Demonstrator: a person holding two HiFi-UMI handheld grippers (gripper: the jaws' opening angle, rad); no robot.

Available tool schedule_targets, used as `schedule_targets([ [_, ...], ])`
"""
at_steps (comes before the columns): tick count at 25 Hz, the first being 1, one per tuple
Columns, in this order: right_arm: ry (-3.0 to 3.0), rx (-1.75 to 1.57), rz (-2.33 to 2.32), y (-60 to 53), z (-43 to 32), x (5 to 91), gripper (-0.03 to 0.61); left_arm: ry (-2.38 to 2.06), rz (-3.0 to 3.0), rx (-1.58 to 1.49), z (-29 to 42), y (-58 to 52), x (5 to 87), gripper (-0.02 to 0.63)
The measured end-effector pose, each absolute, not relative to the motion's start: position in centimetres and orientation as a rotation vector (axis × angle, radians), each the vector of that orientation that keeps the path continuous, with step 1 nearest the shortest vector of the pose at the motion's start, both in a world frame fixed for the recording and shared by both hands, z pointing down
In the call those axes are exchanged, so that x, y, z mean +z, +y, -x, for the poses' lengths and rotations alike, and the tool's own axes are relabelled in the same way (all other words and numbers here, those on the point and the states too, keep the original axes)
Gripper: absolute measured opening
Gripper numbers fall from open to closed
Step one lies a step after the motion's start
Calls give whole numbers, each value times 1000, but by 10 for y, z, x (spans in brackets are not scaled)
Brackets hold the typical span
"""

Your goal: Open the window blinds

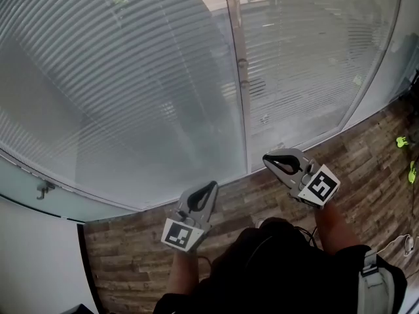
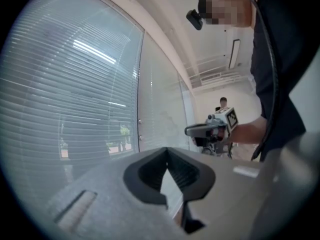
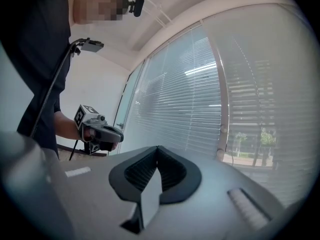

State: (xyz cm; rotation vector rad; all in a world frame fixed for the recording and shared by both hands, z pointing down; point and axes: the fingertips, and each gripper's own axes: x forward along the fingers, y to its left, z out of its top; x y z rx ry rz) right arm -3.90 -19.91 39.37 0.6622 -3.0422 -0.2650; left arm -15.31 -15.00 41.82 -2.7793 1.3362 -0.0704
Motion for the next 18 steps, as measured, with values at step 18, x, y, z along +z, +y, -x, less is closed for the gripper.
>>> schedule_targets([
  [18, -3026, -279, -712, -249, -6, 399, 6, 1297, 2782, -99, 108, -199, 418, 5],
])
